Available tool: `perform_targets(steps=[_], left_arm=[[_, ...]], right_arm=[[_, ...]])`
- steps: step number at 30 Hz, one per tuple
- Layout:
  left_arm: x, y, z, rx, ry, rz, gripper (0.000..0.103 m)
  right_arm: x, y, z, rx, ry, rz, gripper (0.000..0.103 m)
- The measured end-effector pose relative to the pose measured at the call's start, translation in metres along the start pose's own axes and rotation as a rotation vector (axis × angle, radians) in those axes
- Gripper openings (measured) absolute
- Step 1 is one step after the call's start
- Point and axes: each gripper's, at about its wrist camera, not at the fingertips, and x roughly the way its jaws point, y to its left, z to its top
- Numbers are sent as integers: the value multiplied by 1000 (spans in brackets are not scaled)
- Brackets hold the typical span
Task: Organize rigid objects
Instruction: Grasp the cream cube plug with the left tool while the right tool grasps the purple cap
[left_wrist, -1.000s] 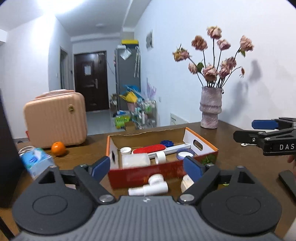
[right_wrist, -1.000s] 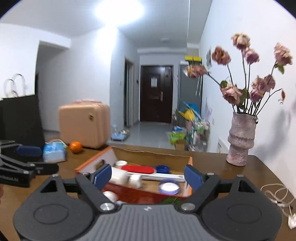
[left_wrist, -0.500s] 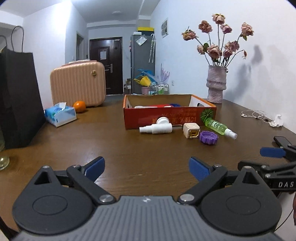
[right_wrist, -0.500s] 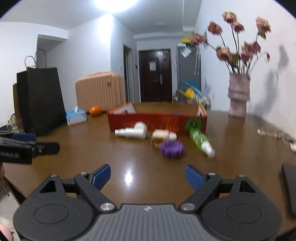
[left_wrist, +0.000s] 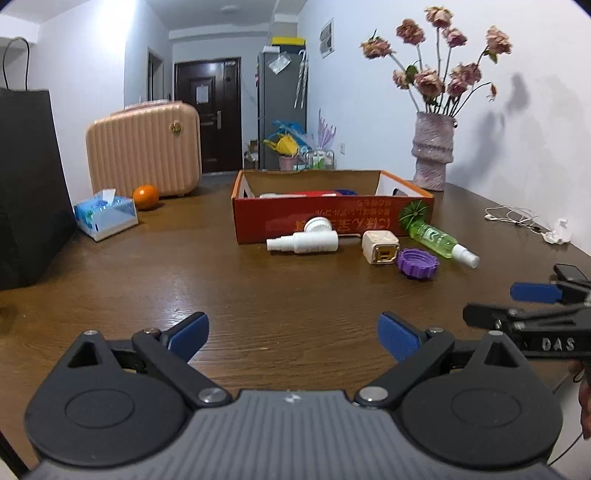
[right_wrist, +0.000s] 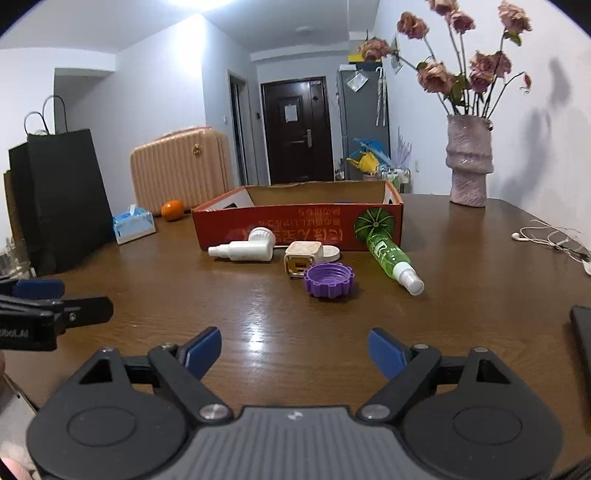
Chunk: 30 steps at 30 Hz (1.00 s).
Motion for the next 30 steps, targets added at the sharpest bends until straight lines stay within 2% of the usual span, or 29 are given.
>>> perform_targets(steps=[6, 12, 14, 15, 16, 18, 23, 25, 27, 30], left_arm=[[36, -3, 17, -9, 21, 37, 100], [69, -10, 37, -22, 39, 16, 100], [82, -16, 43, -11, 46, 6, 100], [89, -21, 47, 0, 50, 2, 100], [97, -27, 51, 10, 52, -5, 100], [111, -37, 59, 23, 57, -31, 100], [152, -72, 76, 74, 82, -117, 95], [168, -83, 80, 83, 107, -147, 87], [181, -91, 82, 76, 135, -178, 83], [198, -99, 84, 63, 159, -180, 79]], right_arm=[[46, -11, 23, -35, 44, -32, 85], [106, -25, 47, -32, 109, -40, 80], [122, -27, 52, -28, 119, -39, 74], [131, -29, 54, -22, 124, -40, 67], [139, -31, 56, -14, 131, -43, 55], [149, -34, 58, -10, 146, -41, 52], [151, -50, 57, -1, 157, -34, 52], [147, -62, 56, 20, 157, -34, 52], [142, -70, 56, 28, 161, -43, 52], [135, -78, 55, 31, 160, -37, 52]])
